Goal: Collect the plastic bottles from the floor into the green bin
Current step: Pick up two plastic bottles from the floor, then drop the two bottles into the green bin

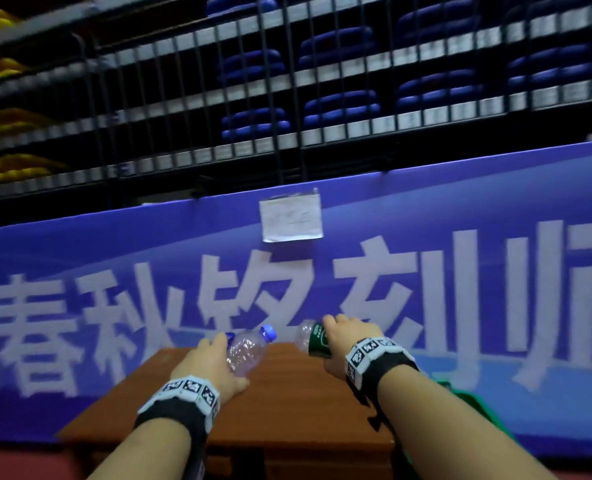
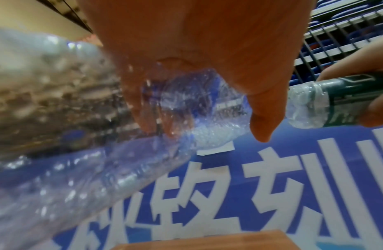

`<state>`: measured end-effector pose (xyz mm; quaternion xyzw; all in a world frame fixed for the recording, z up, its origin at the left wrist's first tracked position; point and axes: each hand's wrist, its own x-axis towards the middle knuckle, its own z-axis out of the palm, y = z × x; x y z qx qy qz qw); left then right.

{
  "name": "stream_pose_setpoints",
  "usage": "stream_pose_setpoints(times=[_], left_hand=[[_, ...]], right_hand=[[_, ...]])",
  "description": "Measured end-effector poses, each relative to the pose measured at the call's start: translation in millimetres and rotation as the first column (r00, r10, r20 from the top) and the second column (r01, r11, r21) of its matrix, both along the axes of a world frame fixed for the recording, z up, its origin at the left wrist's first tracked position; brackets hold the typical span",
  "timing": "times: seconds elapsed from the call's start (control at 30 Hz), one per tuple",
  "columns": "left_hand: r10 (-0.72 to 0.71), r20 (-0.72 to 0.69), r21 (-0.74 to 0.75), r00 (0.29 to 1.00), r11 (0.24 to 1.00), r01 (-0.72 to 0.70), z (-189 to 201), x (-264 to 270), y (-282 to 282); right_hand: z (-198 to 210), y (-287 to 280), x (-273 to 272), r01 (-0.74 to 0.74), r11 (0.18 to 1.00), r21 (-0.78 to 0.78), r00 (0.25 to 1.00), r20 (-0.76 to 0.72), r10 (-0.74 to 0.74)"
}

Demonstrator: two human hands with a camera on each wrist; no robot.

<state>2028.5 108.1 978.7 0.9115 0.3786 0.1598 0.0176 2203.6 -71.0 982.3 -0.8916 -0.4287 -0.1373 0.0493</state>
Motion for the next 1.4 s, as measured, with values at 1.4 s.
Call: stream_pose_setpoints(times=[1.4], left_hand=[[-0.432,-0.133,-0.402,0.892,0.846,0.35,-201.9,592.5,13.1]], right_hand=[[-207.0,-65.3,461.4,0.519,0.779,-0.352,0.717,-0.316,-0.621]])
